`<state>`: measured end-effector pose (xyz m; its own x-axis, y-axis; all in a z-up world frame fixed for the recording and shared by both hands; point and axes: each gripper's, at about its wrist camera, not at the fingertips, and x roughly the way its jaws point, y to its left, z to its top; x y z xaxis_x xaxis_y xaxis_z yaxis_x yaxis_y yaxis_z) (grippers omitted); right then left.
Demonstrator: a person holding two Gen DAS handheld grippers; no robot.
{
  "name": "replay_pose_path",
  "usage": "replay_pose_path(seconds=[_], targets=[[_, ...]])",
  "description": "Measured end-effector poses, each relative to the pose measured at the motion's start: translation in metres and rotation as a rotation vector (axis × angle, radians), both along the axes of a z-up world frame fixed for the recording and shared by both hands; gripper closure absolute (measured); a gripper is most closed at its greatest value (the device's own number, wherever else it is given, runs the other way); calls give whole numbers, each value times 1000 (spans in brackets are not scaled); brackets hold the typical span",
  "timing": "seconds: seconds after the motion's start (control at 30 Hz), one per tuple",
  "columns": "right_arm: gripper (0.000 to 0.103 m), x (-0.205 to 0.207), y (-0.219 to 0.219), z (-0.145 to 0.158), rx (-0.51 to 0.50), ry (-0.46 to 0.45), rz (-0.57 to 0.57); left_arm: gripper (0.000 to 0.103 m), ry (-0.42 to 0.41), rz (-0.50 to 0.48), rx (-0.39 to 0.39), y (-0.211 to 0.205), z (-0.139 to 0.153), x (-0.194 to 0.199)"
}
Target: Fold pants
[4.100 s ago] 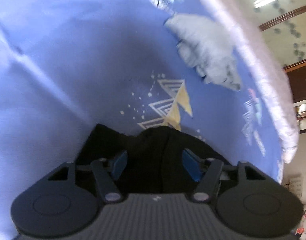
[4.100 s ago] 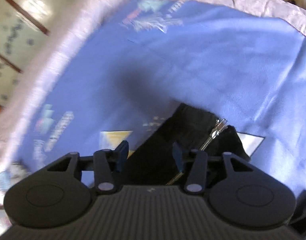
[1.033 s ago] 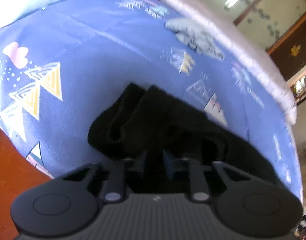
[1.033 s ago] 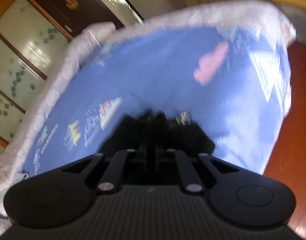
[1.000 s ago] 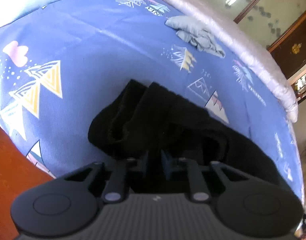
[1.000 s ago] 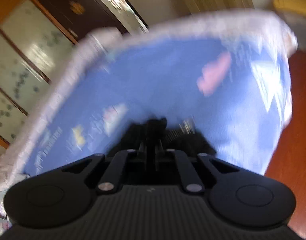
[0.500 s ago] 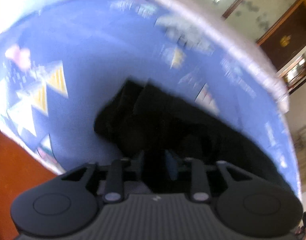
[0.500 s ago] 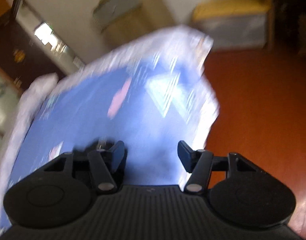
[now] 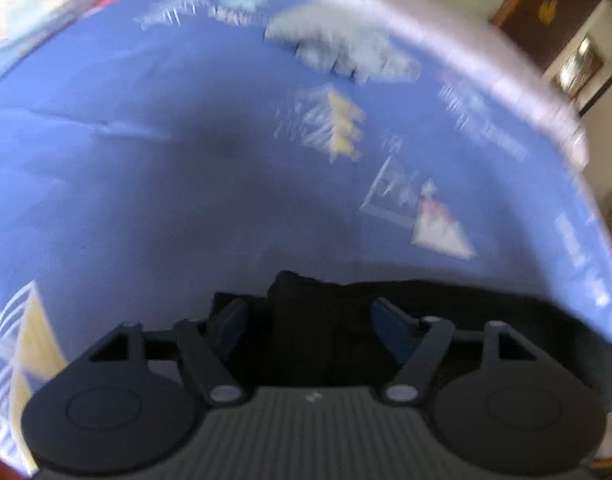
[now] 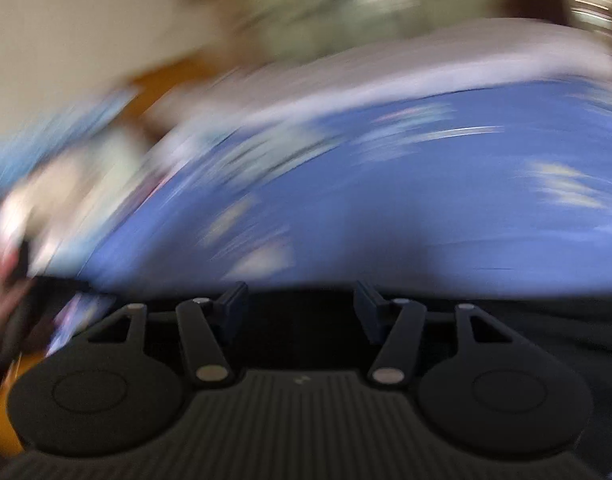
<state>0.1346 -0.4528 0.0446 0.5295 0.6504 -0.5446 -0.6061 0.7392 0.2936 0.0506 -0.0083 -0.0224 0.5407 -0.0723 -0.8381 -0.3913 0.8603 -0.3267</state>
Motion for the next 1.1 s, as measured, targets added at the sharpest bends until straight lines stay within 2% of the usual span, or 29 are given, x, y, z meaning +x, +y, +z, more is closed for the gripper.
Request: replay_pose_path(seconds=[0.07, 0.1, 0.13, 0.17, 0.2, 0.23, 0.37, 0.4, 0.43, 0.47, 0.5, 0.53, 0.57, 0.67, 0.73, 0.8, 0.83, 0.87, 0.9, 0.93, 0.97, 1.0, 1.07, 1.1], targets=[[42, -14, 70, -11, -66, -38, 203, 16, 3, -4, -26, 2, -8, 6], [42, -23, 101, -17, -90, -59, 295, 20, -13, -15, -28, 0, -8, 6], [40, -28, 123, -22, -102, -66, 367, 44, -26, -37, -15, -3, -6, 4], [35, -34, 145, -28, -112, -59, 451, 56, -38, -62, 13, -8, -4, 1], [33, -32, 160, -33, -124, -51, 520, 78, -51, -81, 29, -11, -2, -2], [29, -38, 174, -40, -150, -57, 577, 93, -57, -81, 45, -12, -1, -5], [27, -63, 213, -79, -330, -149, 654, 96, -121, -48, -23, 3, 4, -11], [28, -70, 213, -88, -342, -194, 655, 96, -142, -39, -38, 11, 8, -9], [40, -74, 201, -89, -332, -242, 665, 96, -167, -30, -56, 15, 13, -9], [56, -75, 196, -86, -322, -243, 690, 97, -192, -25, -74, 18, 19, -8], [71, -74, 199, -81, -321, -238, 664, 97, -225, -23, -81, 20, 27, -7], [78, -73, 201, -76, -333, -255, 621, 97, -265, -23, -79, 23, 35, -4], [79, -71, 203, -69, -326, -278, 572, 97, -307, -20, -84, 25, 46, -4], [79, -63, 196, -37, -199, -269, 444, 97, -431, -18, -138, 35, 79, -9], [78, -62, 199, -26, -145, -288, 423, 96, -448, -13, -119, 38, 92, -7], [72, -58, 215, -35, -172, -257, 446, 96, -383, -12, -73, 37, 86, 5], [64, -55, 222, -45, -192, -236, 456, 94, -327, -8, -48, 37, 74, 13], [56, -53, 233, -61, -229, -202, 472, 90, -253, 1, -26, 38, 56, 24], [53, -50, 236, -77, -280, -181, 477, 83, -167, 20, -5, 39, 34, 35], [48, -52, 235, -81, -246, -222, 458, 87, -90, 55, 28, 41, 14, 40], [48, -53, 238, -78, -248, -225, 444, 87, -34, 87, 52, 41, 0, 39], [48, -54, 239, -72, -251, -200, 446, 84, -32, 105, 38, 44, -8, 33], [47, -53, 223, -51, -185, -144, 462, 70, -106, 148, -55, 56, -8, 10], [46, -49, 209, -38, -128, -115, 458, 59, -155, 194, -98, 63, -5, -7]])
